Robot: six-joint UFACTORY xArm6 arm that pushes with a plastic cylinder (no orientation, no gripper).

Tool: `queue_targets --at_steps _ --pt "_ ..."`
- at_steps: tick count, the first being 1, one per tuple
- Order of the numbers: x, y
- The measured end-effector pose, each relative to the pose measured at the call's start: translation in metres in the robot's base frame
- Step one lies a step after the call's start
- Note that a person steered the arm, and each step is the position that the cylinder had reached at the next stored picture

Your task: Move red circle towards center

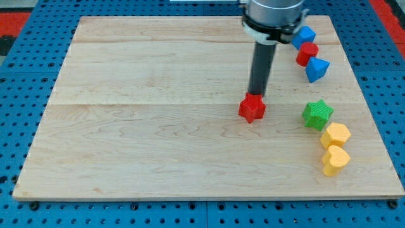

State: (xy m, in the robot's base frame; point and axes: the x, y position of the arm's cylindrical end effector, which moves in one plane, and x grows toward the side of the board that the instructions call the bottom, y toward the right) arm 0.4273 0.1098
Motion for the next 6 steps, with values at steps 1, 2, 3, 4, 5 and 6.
queue_targets --at_steps 1,2,3,4,5,6 --pt "0.028 0.01" --pt "0.071 -0.046" --pt "0.05 -0.1" --pt "0.04 -0.128" --pt "0.022 -0.049" --pt "0.001 -0.019"
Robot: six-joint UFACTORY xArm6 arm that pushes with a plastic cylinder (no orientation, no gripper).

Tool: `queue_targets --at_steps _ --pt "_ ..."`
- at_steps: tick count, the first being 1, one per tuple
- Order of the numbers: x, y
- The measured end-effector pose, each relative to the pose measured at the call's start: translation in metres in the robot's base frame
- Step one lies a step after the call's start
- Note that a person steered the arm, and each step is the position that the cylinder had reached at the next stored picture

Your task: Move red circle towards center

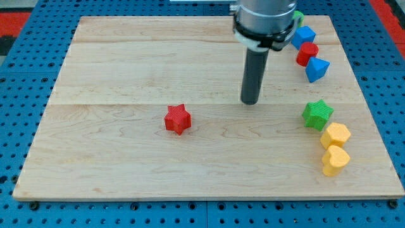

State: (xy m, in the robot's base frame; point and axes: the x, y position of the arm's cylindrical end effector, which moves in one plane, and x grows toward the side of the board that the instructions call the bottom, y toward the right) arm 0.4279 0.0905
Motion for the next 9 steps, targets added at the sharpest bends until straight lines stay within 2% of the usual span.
queue_targets --at_steps 2,3,4,5,6,8,9 --pt "-0.03 0.172" --pt "-0.078 0.184" --pt "-0.121 0.164" --pt "-0.126 0.147" --pt "-0.094 0.097" --pt "-0.101 -0.005" --pt "-0.101 -0.029"
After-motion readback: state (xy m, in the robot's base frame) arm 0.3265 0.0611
